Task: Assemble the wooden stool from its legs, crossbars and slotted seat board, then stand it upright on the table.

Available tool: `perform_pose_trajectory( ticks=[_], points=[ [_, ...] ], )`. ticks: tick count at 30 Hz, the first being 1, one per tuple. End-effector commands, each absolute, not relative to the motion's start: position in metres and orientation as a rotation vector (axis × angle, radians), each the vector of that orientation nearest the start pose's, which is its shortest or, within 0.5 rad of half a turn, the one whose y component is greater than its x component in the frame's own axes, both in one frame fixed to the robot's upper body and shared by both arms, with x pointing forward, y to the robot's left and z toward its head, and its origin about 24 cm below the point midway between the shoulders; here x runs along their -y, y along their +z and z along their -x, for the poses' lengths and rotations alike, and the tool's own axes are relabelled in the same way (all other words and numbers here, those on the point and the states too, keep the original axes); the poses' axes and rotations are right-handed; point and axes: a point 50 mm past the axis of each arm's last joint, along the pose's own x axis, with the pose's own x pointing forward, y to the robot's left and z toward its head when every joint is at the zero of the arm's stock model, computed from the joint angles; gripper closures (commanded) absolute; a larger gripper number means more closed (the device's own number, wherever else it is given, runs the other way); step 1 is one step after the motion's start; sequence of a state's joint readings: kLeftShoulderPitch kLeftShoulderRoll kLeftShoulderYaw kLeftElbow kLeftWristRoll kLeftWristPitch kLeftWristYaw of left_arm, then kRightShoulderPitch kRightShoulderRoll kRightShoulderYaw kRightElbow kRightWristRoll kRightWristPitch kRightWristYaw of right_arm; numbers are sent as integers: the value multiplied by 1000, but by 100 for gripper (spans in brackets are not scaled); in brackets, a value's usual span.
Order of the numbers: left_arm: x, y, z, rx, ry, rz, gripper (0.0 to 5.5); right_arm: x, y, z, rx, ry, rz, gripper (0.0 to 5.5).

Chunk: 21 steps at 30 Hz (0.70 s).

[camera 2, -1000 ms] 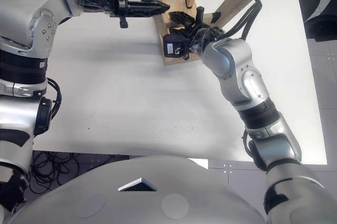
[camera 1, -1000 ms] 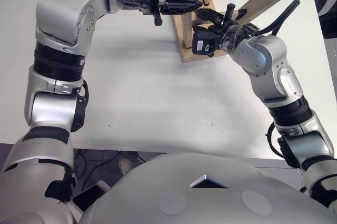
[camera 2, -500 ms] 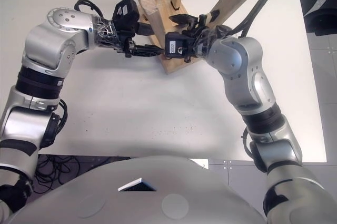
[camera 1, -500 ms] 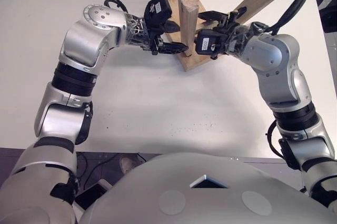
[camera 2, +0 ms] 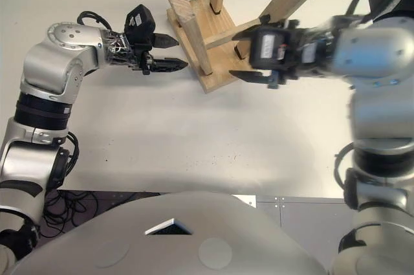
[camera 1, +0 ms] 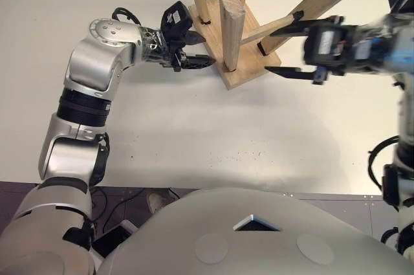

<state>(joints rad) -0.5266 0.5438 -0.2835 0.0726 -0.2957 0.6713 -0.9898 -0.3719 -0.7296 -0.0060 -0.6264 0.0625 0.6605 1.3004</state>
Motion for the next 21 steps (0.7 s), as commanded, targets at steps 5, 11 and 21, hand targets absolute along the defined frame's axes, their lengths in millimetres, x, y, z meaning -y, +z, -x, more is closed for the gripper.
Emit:
perform_pose_trajectory(
  ticks=[5,11,21],
  points=[
    [-171,105,-291,-432,-933,-85,313,224,300,-248,233,892,358,439],
    [-205,103,-270,-353,-502,55,416,348,292,-280,299,83,22,550],
    [-127,93,-264,-441,-558,-44,549,183,105,-311,-116,446,783,550]
  ],
)
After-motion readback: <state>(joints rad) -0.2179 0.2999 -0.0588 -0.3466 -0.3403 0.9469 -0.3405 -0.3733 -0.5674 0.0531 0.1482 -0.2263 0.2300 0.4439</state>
